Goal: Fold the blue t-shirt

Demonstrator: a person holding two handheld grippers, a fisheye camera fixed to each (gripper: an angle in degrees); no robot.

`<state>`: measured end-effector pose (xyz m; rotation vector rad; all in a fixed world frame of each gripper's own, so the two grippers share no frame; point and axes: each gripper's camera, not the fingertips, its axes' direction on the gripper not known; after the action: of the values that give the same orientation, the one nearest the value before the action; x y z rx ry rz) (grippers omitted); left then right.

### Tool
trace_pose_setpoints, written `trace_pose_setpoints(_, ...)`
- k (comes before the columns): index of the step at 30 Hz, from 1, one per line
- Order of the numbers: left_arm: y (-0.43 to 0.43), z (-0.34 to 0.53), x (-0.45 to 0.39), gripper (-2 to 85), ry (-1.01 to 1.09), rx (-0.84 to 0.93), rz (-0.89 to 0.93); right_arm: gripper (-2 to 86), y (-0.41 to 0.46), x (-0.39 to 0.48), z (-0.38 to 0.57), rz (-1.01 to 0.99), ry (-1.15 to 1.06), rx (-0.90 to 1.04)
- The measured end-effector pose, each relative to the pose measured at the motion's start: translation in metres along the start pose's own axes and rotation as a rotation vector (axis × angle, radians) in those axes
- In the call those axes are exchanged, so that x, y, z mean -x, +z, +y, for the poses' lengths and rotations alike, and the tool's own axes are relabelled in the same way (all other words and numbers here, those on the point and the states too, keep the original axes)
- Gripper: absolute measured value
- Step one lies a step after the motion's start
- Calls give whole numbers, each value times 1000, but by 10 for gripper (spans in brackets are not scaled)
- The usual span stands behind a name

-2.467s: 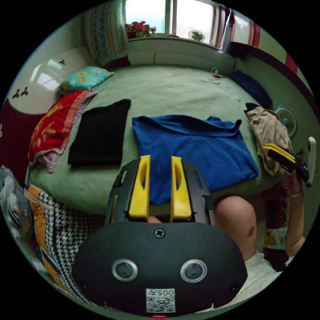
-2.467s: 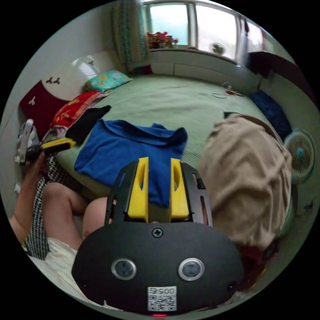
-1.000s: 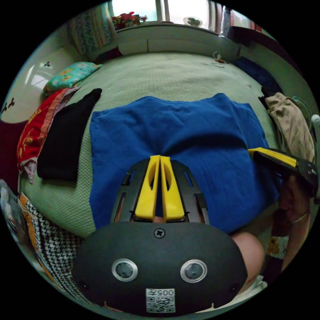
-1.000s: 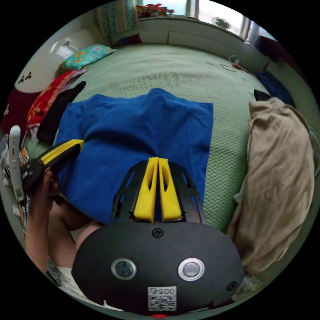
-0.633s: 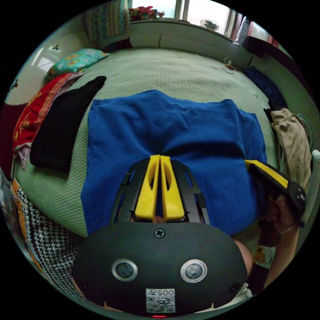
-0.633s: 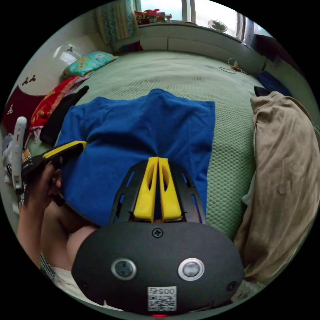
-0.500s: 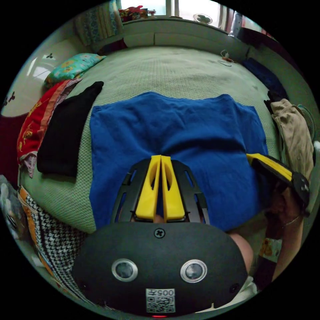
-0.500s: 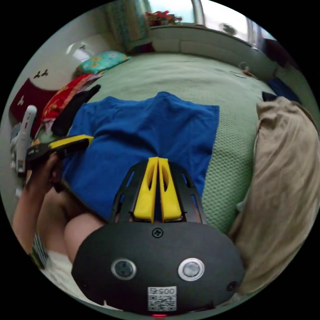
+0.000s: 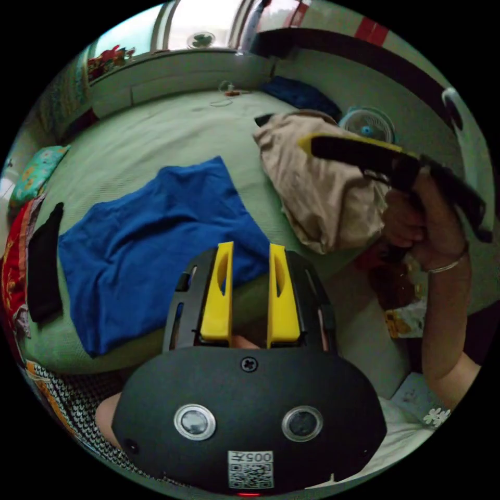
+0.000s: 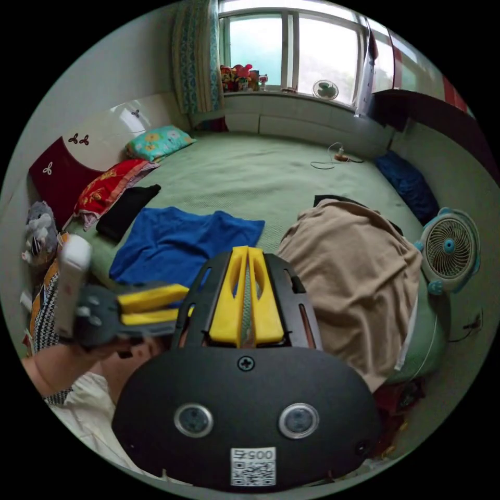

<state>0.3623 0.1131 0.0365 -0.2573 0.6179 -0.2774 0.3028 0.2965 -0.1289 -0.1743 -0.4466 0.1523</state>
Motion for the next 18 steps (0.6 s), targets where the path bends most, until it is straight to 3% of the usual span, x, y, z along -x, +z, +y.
trace_pose_setpoints(5,42,7,-19,126,-3,78,-3,-9,7,-13,9,5,-1,48)
trace_pose_setpoints(10,32,11,-15,59,-42,108,-50,-6,22,-28,6,12,8,95)
trace_pose_setpoints(13,5,18,0,41,-56,33,37,2,30,-37,-6,-20,27,98)
trace_pose_setpoints(18,-42,38,28,36,-119,-77,33,46,59,-43,-55,-130,13,192)
